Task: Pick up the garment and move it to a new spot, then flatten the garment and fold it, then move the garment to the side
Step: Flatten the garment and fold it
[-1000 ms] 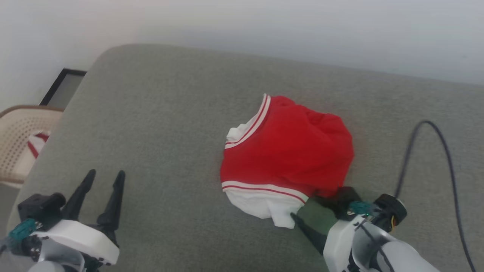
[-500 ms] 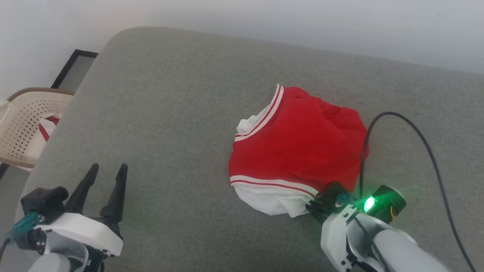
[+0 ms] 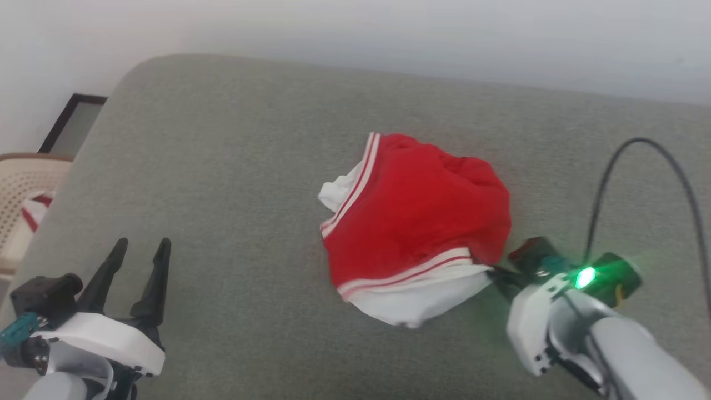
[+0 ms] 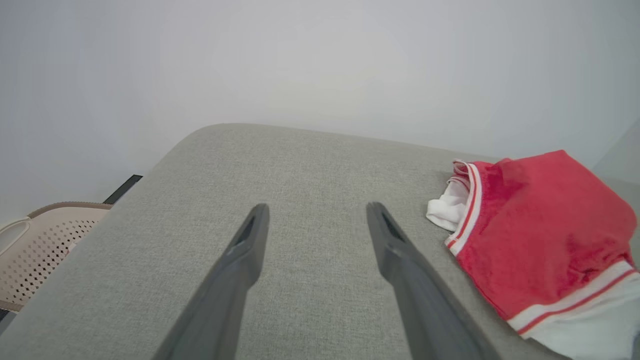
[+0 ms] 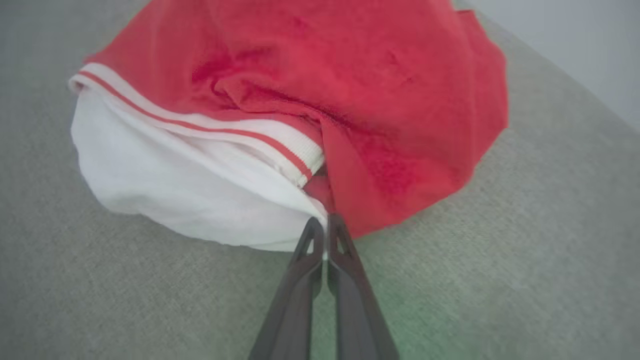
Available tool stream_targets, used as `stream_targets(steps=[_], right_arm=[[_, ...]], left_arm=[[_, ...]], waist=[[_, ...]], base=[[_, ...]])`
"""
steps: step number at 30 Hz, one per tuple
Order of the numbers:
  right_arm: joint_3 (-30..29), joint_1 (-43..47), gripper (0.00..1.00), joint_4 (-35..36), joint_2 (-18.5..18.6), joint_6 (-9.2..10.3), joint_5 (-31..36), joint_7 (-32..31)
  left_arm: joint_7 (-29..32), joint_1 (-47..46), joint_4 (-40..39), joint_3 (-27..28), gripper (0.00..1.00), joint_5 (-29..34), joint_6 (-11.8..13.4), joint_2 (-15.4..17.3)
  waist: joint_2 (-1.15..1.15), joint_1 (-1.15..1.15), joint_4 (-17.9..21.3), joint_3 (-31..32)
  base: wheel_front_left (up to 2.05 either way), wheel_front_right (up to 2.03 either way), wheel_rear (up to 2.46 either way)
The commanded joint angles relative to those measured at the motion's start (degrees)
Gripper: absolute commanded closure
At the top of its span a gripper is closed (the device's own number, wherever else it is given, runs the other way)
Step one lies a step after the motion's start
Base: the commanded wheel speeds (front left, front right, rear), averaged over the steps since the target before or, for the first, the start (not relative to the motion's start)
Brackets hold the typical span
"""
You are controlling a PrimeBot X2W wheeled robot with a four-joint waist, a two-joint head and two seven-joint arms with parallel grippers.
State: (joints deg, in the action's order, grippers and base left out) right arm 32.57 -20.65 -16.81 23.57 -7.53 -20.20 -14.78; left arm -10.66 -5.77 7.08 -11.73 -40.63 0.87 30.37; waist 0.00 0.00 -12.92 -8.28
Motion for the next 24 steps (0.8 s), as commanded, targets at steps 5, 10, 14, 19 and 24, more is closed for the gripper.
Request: stream_targets(steps=[5, 10, 14, 19, 24], right_arm=[[-5.73, 2.54, 1.0, 2.49, 3.34, 0.08, -0.92, -1.66], [-12.02, 4.2, 1.0, 3.59, 6.7, 0.08, -0.86, -3.3], [-16.18, 5.12, 1.0, 2.82, 9.4, 0.08, -1.01, -4.76], [-19.28, 5.48, 1.0, 0.43, 10.58, 0.08, -0.78, -4.88], [-20.14, 4.81, 1.0, -4.58, 8.73, 0.08, -2.04, -4.13]], left_arm=[[0.16, 1.67, -0.63, 0.88, 0.0, -0.7, 0.71, 1.15], [0.27, 2.62, -1.23, 1.15, 0.0, -0.62, 0.93, 1.83], [0.82, 2.72, -1.55, 0.84, 0.0, -0.6, 1.02, 2.12], [1.08, 2.08, -1.76, 0.38, 0.0, -0.68, 0.75, 2.09], [1.94, 1.05, -1.73, -0.53, 0.0, -0.5, 0.36, 2.23]], waist=[[0.0, 0.0, 3.36, 1.4], [0.0, 0.0, 5.62, 2.15], [0.0, 0.0, 6.48, 2.24], [0.0, 0.0, 6.58, 2.03], [0.0, 0.0, 6.06, 1.6]], base=[[0.0, 0.0, 0.0], [0.0, 0.0, 0.0], [0.0, 0.0, 0.0], [0.0, 0.0, 0.0], [0.0, 0.0, 0.0]])
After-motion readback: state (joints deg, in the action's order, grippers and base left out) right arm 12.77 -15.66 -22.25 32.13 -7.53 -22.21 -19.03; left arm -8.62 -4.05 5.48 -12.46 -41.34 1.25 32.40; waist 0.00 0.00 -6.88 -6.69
